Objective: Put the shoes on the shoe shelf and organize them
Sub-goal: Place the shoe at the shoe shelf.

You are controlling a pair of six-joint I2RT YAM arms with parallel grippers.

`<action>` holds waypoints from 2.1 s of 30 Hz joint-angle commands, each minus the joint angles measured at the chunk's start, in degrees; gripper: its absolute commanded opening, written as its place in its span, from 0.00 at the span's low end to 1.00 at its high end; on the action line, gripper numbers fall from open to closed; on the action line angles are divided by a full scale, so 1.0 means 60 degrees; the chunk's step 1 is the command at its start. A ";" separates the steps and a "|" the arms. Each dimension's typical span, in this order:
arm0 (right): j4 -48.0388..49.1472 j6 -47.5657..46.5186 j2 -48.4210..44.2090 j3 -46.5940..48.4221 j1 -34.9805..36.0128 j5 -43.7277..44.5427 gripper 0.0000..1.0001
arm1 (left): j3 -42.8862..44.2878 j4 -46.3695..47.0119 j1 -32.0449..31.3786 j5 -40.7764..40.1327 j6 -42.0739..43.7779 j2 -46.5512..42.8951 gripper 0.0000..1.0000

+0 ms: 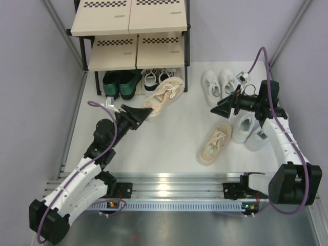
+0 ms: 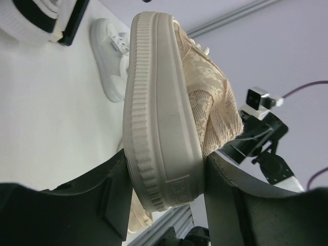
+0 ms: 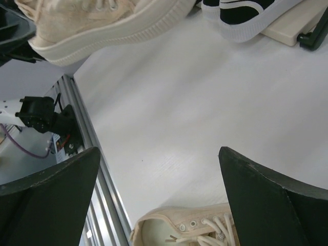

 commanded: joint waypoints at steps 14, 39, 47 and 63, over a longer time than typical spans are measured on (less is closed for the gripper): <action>-0.0022 -0.1415 -0.0586 -0.0401 -0.0447 -0.0381 0.99 | 0.2043 0.2433 0.3257 0.2177 -0.0952 0.0937 0.00; -0.0256 -0.1855 -0.0454 -0.0445 -0.0711 -0.0468 0.99 | 0.3610 0.4721 0.6584 0.0482 -0.1817 0.5347 0.00; -0.0315 -0.1914 -0.0425 -0.0430 -0.0813 -0.0483 0.99 | 0.4841 0.4721 0.6540 0.0230 -0.2051 0.7134 0.00; -0.0432 -0.2089 -0.0395 -0.0415 -0.1018 -0.0410 0.99 | 0.6804 0.3331 0.6482 0.0361 -0.2212 0.9171 0.28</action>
